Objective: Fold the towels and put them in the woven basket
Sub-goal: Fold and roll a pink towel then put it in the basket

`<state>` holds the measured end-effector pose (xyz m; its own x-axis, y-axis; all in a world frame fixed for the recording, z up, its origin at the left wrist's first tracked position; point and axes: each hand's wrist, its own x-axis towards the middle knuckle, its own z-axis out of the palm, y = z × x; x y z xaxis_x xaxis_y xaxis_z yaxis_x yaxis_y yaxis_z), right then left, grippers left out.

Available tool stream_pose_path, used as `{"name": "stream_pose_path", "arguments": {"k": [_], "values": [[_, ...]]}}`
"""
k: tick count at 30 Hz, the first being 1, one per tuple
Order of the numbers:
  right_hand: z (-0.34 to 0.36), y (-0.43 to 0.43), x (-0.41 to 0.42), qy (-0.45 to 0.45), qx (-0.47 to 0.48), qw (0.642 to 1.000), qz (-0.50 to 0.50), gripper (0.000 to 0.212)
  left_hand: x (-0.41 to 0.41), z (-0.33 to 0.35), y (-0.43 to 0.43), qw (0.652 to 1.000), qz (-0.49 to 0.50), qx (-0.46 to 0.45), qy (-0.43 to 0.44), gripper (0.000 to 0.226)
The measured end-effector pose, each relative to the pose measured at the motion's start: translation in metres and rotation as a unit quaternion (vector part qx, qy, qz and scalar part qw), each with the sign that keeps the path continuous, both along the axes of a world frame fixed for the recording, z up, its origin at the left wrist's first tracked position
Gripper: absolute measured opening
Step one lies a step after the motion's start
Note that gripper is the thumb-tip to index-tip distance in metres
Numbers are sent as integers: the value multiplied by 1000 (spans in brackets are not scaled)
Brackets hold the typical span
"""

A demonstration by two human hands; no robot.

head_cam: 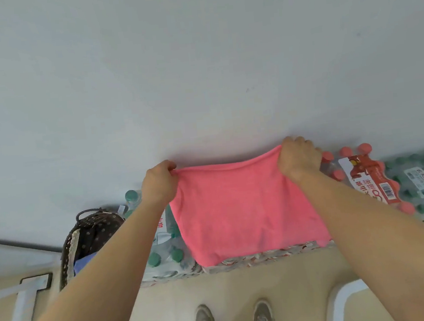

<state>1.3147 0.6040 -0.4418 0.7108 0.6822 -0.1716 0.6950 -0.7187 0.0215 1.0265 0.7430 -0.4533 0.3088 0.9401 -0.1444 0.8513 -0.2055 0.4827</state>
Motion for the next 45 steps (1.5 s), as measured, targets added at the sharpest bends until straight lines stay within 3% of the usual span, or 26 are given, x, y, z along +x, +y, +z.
{"name": "stream_pose_path", "arguments": {"k": [5,12,17,21,26,30,39,43,45], "values": [[-19,1,-32,11,10,1000,-10,41,-23,-21,-23,999,41,-22,8,41],[-36,7,-135,109,70,974,184,35,-64,-43,-48,991,61,-98,62,19],[-47,17,-190,139,58,943,296,42,-51,-51,-59,996,46,-73,36,28],[-58,18,-200,134,25,950,280,56,-39,-54,-41,998,63,1,22,30],[-61,22,-200,127,26,955,267,56,-32,-53,-12,997,72,-3,18,30],[-58,25,-204,138,17,959,249,55,-29,-51,-4,998,61,-2,-34,18],[-37,38,-224,225,129,951,168,45,-38,-14,-11,960,65,-97,-254,3],[-25,47,-231,265,149,943,135,56,-41,11,-6,949,83,-122,-278,12],[-19,47,-234,256,157,945,129,50,-41,18,-2,948,88,-128,-277,14]]}}
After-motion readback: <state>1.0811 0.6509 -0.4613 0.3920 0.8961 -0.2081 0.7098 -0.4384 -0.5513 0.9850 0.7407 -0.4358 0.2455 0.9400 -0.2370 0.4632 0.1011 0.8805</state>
